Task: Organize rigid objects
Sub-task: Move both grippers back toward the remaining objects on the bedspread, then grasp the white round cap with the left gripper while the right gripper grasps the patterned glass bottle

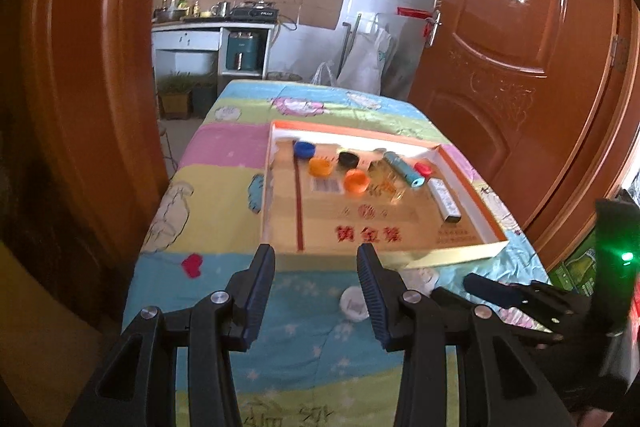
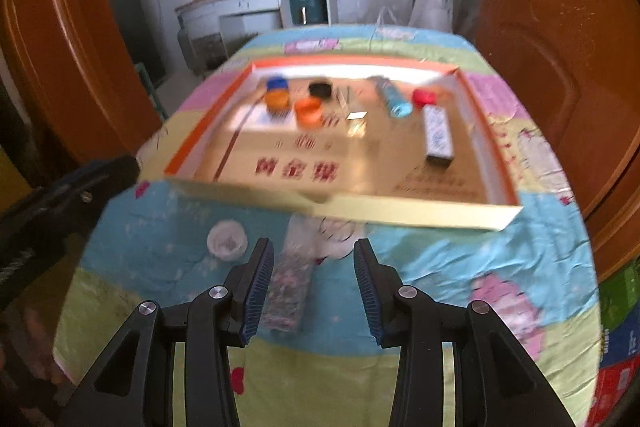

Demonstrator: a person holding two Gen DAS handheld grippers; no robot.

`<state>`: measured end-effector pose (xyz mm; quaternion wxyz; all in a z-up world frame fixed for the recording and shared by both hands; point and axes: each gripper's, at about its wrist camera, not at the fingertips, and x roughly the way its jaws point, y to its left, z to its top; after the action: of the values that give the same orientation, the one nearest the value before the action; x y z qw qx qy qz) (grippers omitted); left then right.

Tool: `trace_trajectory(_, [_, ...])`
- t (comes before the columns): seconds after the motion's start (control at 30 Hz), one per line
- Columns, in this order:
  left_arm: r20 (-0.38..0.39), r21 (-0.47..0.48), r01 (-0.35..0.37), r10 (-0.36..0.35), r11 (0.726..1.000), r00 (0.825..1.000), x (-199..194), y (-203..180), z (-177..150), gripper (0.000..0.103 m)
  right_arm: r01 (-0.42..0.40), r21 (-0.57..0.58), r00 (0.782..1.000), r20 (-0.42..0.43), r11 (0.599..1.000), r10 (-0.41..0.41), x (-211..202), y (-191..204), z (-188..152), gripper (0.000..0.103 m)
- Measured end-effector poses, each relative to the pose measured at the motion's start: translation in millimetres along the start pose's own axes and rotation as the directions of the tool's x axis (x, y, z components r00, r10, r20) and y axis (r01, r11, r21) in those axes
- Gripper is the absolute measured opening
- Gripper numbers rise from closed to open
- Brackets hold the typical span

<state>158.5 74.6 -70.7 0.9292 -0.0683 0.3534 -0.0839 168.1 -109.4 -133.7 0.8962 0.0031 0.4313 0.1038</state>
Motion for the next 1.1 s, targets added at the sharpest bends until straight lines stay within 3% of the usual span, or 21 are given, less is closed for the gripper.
trace_trajectory(0.17, [-0.022, -0.001, 0.009, -0.009, 1.0, 1.0, 3, 8, -10, 0.043, 0.02, -0.015, 0.999, -0.043, 1.0, -0.021, 28, 10, -6, 0.042])
trace_trajectory(0.23, [-0.036, 0.007, 0.022, -0.022, 1.0, 0.999, 7, 8, -15, 0.043, 0.031, -0.027, 0.998, -0.061, 0.999, -0.032, 36, 13, -9, 0.027])
trace_trajectory(0.33, [-0.07, 0.035, 0.053, -0.051, 0.998, 0.996, 15, 3, -20, 0.043, 0.026, -0.025, 0.997, -0.065, 0.999, -0.027, 38, 13, -11, 0.02])
trace_trajectory(0.53, [-0.138, 0.128, 0.109, -0.091, 0.986, 0.986, 37, -21, -32, 0.043, 0.005, 0.001, 0.999, -0.032, 1.0, -0.005, 21, 5, -11, 0.02])
trace_trajectory(0.6, [-0.155, 0.157, 0.096, -0.071, 0.983, 0.985, 47, -29, -36, 0.047, 0.014, 0.011, 1.0, -0.019, 1.0, -0.014, 13, -1, -10, 0.02])
trace_trajectory(1.03, [-0.193, 0.18, 0.013, 0.022, 0.984, 0.981, 77, -40, -41, 0.047, 0.017, 0.08, 1.0, -0.003, 0.997, -0.017, 1, -34, -15, 0.02])
trace_trajectory(1.07, [-0.19, 0.18, 0.006, 0.029, 0.984, 0.981, 76, -40, -41, 0.043, 0.017, 0.081, 1.0, -0.002, 0.997, -0.017, 1, -35, -15, 0.02])
trace_trajectory(1.1, [-0.187, 0.181, 0.0, 0.035, 0.984, 0.982, 76, -40, -41, 0.03, 0.018, 0.082, 1.0, 0.0, 0.997, -0.018, 1, -35, -15, 0.02])
